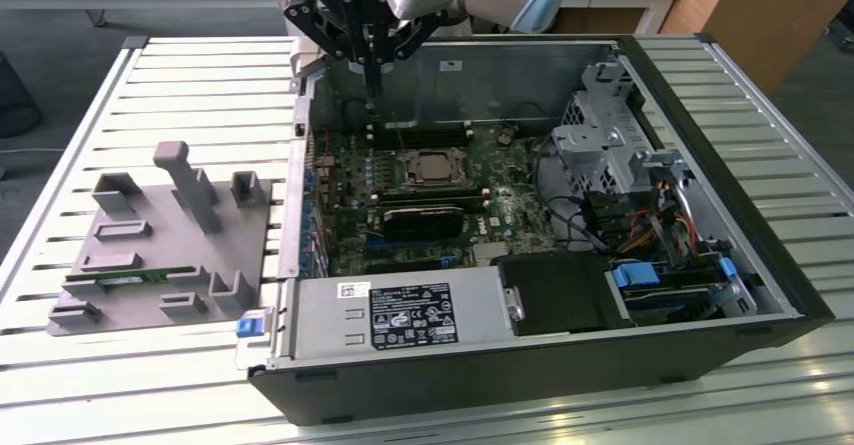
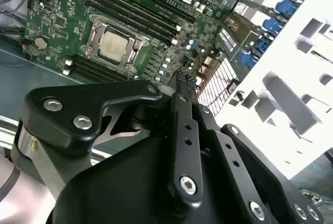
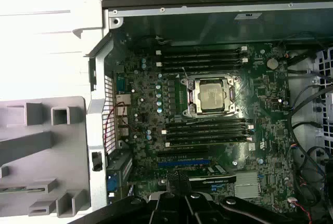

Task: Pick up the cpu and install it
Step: 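Close the cpu cover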

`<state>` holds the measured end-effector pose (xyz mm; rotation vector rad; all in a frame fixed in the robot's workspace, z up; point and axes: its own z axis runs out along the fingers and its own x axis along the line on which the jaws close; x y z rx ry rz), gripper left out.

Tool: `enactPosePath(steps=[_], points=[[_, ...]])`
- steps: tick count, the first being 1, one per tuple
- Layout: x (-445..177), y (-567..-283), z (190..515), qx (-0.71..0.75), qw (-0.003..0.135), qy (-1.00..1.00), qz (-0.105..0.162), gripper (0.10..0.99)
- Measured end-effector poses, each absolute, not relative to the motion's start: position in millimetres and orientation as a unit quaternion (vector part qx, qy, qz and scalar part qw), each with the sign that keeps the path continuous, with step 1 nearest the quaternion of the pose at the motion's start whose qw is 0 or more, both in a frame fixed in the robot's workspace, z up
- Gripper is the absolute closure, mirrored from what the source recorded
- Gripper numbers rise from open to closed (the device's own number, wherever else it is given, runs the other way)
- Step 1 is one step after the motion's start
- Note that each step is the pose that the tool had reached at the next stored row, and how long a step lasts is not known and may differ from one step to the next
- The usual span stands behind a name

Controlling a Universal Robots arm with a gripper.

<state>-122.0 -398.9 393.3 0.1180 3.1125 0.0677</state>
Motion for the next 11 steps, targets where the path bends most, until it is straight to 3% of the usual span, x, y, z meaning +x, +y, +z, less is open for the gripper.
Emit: enactPosePath(steps=[11], points=[[-122.0,-398.9,393.3,0.038,0.013,0.999,0.022,0.98]])
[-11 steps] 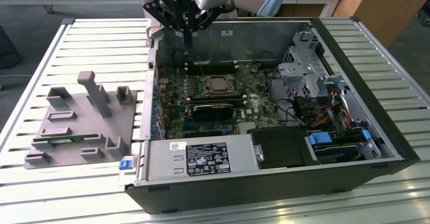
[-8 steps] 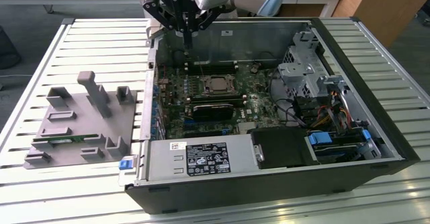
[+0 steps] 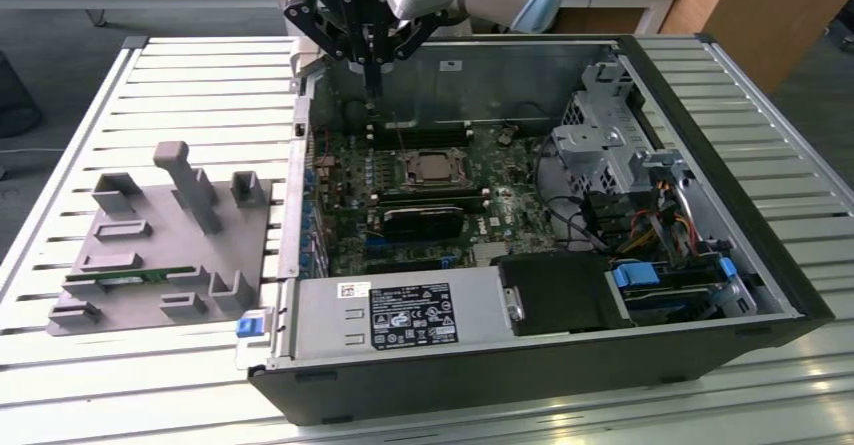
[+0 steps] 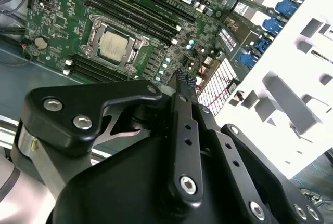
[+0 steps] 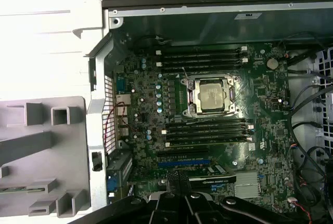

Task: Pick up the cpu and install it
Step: 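Close the cpu cover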

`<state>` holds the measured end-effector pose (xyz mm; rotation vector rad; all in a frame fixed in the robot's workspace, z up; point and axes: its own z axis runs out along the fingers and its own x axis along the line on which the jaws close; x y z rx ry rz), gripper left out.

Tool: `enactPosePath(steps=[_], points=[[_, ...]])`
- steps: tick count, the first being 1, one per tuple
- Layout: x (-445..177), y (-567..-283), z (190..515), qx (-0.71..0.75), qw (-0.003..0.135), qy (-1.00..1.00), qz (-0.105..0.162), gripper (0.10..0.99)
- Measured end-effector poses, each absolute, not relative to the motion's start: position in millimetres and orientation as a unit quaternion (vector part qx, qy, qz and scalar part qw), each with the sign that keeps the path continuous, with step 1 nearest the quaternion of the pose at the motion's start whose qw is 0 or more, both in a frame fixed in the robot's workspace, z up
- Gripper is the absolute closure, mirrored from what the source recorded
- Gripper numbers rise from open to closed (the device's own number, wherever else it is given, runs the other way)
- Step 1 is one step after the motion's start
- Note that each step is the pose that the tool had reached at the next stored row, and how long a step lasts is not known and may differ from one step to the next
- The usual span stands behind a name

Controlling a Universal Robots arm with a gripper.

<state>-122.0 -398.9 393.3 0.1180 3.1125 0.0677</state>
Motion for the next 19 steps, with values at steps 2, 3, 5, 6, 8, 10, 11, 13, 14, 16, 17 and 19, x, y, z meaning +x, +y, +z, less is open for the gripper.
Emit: enactPosePath(steps=[2,3,5,6,8,10,11,13,14,16,17,19], points=[[-121.9,-398.8,393.3,0.038,0.013,0.999,0.022,0.98],[-121.7,-398.0,393.1,0.038,0.013,0.999,0.022,0.98],[-121.2,-395.8,392.5,0.038,0.013,0.999,0.022,0.98],[-121.1,-394.9,392.3,0.038,0.013,0.999,0.022,0.98],[-120.5,-393.3,392.0,0.038,0.013,0.999,0.022,0.98],[-119.7,-392.7,391.3,0.043,0.013,0.999,0.022,0.98],[-119.6,-392.6,390.7,0.05,0.013,0.998,0.022,0.98],[-119.6,-392.6,389.4,0.067,0.014,0.997,0.021,0.98],[-119.6,-392.6,388.6,0.076,0.014,0.997,0.021,0.98],[-119.6,-392.6,387.0,0.094,0.014,0.995,0.021,0.98],[-119.6,-392.6,386.1,0.103,0.014,0.994,0.021,0.98],[-119.5,-392.5,384.7,0.117,0.015,0.993,0.021,0.98]])
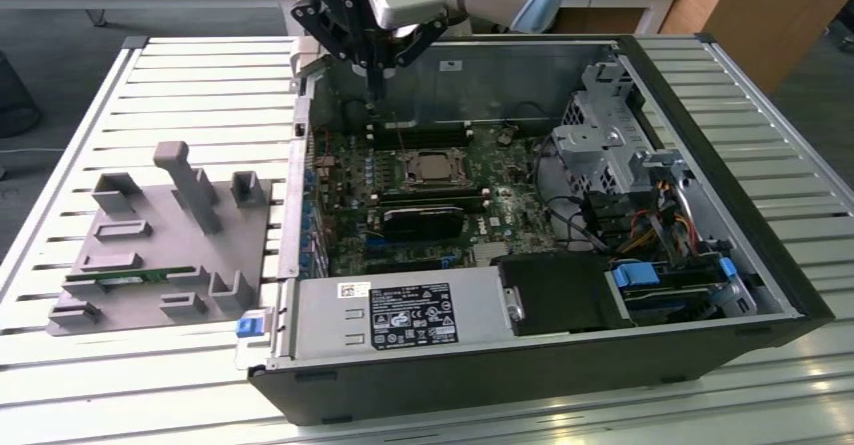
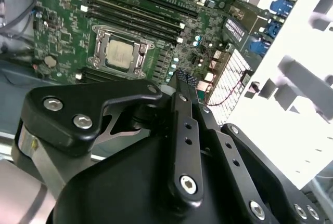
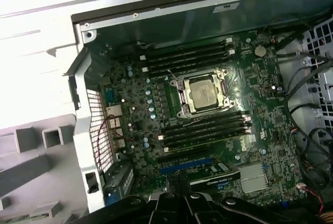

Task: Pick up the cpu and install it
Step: 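Close the cpu cover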

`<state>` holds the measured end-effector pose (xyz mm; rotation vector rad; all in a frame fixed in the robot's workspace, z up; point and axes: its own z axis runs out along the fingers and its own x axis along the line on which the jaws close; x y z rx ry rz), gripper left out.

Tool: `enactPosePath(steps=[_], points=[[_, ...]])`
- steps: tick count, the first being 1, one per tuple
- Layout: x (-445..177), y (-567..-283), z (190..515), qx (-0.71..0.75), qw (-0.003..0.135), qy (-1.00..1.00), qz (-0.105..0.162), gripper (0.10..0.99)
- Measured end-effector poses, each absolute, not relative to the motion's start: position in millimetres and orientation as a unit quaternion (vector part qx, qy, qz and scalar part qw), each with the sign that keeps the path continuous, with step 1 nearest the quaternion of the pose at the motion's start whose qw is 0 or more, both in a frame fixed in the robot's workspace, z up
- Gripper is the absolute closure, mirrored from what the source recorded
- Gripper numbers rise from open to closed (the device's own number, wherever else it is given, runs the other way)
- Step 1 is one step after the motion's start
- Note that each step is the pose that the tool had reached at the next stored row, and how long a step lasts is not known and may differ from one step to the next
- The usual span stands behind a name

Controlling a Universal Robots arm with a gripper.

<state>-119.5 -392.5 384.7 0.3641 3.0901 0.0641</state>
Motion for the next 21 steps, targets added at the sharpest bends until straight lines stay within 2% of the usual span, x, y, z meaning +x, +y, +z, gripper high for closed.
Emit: enactPosePath(steps=[21], points=[[-117.2,-374.7,375.4,0.134,0.015,0.991,0.02,0.98]])
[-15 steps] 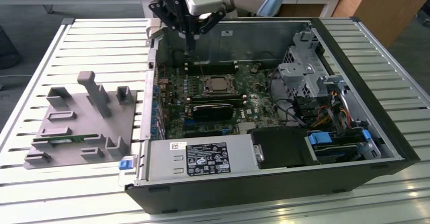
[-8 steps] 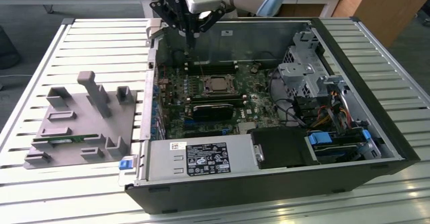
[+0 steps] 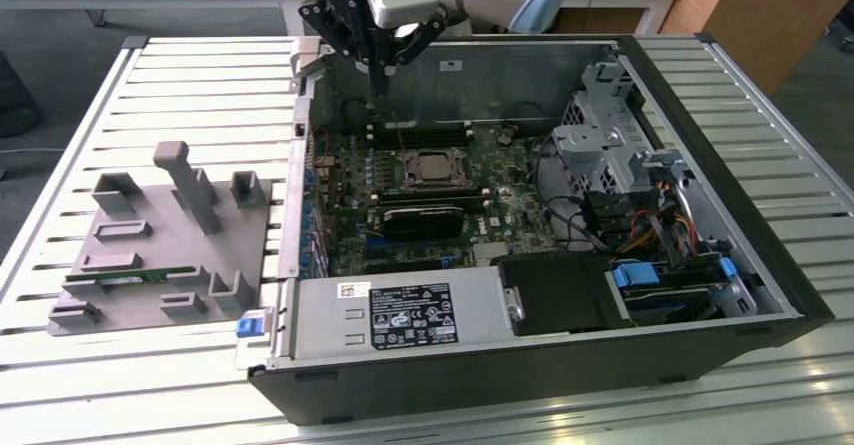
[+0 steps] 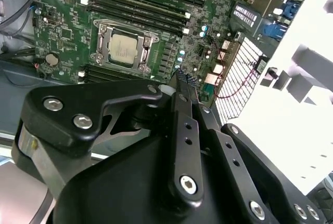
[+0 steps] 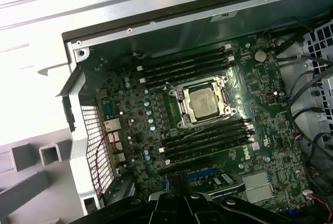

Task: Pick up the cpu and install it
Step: 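Close the cpu cover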

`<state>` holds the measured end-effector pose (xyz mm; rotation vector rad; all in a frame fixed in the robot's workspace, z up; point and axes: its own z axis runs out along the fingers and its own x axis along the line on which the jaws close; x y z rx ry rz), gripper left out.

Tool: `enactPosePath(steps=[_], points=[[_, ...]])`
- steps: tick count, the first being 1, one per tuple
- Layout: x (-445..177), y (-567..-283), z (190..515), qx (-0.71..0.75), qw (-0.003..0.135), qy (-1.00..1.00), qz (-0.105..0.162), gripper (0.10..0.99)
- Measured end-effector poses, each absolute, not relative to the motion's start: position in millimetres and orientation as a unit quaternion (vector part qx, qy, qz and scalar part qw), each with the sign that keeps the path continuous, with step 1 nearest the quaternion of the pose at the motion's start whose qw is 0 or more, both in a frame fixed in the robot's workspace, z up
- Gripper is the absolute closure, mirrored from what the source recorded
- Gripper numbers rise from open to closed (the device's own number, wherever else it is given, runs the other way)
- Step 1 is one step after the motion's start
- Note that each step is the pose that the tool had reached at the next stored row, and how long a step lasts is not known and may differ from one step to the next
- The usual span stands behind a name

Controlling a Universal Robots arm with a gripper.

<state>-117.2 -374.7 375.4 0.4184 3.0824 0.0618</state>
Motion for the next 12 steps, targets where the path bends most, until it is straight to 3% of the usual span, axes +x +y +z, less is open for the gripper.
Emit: enactPosePath(steps=[12], points=[[-116.8,-374.3,369.7,0.166,0.016,0.986,0.015,0.98]])
